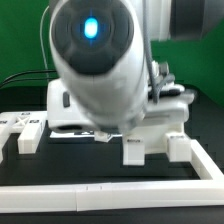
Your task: Assemble chair
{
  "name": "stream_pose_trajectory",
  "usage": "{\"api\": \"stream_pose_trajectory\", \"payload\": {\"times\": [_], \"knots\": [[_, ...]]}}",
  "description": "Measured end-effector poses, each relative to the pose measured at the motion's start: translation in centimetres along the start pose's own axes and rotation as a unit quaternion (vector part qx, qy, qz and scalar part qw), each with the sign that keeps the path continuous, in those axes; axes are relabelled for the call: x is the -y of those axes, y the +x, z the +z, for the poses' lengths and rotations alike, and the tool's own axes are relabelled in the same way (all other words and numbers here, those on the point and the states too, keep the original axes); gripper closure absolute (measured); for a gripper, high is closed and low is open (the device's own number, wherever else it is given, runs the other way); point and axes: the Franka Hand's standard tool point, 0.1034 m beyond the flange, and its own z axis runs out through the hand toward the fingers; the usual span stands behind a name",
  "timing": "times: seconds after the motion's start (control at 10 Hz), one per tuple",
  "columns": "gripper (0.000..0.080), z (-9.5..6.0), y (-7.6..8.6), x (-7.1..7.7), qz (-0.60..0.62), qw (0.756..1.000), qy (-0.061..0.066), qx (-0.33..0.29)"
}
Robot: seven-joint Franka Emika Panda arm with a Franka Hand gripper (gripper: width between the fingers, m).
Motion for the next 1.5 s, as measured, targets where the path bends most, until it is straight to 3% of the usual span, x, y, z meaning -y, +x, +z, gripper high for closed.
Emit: {"api": "stream_pose_trajectory", "payload": {"times": [0.2,0.5,0.6,0.7,1.1,1.5], "knots": [[0.0768,0.8,1.7,0.4,0.028,0.999,0.002,-0.019],[0.0768,0.8,1.6,0.2,0.027,0.999,0.002,-0.018],[0.0768,0.9,1.6,0.6,0.004,1.0,-0.007,-0.008],[0.0768,1.2,1.8,1.3,-0.006,1.0,-0.008,-0.003],[0.0768,2.5,1.5,1.1,-0.021,1.0,-0.005,0.021],[0.0768,1.7,2.4,1.4,0.001,0.999,-0.008,0.042]]}}
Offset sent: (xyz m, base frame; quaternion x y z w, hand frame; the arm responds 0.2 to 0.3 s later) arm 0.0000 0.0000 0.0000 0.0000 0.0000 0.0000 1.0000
